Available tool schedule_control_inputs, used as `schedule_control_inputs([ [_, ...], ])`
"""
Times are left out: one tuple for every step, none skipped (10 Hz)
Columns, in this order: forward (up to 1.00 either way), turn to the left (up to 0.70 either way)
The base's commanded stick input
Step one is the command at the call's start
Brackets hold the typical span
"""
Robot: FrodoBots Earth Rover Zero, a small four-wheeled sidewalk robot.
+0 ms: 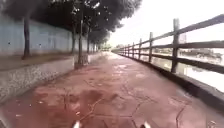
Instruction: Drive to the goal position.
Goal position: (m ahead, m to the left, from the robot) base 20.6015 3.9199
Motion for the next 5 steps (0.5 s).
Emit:
schedule_control_inputs([
  [0.7,0.0],
  [0.7,0.0],
  [0.7,0.0],
  [0.7,0.0],
  [0.7,0.0],
])
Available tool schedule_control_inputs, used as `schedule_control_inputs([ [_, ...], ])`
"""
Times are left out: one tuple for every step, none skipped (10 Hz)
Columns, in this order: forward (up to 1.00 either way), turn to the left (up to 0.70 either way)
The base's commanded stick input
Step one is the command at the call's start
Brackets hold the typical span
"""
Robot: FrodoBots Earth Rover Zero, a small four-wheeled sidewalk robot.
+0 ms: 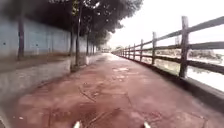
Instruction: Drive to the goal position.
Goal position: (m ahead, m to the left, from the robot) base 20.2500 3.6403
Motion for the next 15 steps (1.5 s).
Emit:
schedule_control_inputs([
  [0.7,0.0],
  [0.7,0.0],
  [0.7,0.0],
  [0.7,0.0],
  [0.7,0.0],
  [0.7,0.0],
  [0.7,0.0],
  [0.7,0.0],
  [0.7,0.0],
  [0.7,0.0],
  [0.7,0.0],
  [0.7,0.0],
  [0.7,0.0],
  [0.7,0.0],
  [0.7,0.0],
])
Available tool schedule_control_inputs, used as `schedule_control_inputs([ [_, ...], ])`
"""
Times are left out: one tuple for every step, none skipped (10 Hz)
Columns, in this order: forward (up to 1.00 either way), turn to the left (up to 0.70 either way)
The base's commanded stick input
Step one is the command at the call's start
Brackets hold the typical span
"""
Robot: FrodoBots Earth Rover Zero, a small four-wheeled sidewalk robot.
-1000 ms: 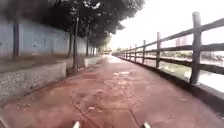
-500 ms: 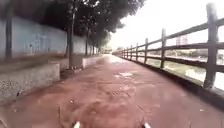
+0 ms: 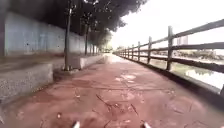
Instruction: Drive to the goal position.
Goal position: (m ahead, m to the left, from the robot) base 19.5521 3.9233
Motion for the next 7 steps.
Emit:
schedule_control_inputs([
  [0.7,0.0],
  [0.7,0.0],
  [0.7,0.0],
  [0.7,0.0],
  [0.7,0.0],
  [0.7,0.0],
  [0.7,0.0],
])
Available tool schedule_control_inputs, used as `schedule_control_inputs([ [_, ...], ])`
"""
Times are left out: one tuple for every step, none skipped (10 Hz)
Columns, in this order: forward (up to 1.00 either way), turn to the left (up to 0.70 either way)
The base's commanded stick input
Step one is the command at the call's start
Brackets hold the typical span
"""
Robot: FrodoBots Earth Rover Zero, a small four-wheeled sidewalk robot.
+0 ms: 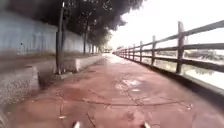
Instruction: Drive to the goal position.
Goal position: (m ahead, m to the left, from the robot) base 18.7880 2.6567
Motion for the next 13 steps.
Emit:
schedule_control_inputs([
  [0.7,0.0],
  [0.7,0.0],
  [0.7,0.0],
  [0.7,0.0],
  [0.7,0.0],
  [0.7,0.0],
  [0.7,0.0],
  [0.7,0.0],
  [0.7,0.0],
  [0.7,0.0],
  [0.7,0.0],
  [0.7,0.0],
  [0.7,0.0],
])
